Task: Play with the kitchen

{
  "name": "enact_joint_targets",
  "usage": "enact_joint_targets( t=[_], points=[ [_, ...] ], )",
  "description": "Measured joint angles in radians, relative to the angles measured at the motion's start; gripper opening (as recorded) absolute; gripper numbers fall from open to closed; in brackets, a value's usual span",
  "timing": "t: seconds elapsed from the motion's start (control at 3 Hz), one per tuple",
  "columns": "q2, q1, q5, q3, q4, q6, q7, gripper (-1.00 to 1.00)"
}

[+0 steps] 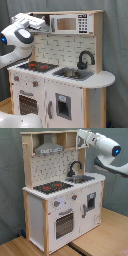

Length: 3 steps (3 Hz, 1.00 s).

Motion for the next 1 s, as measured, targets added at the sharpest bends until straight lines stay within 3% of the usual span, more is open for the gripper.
enact_joint_targets(
  t=[1.0],
  points=[
    [-0.163,-0.108,0.009,0.012,0.054,-0.1,0.256,1.0]
  ],
)
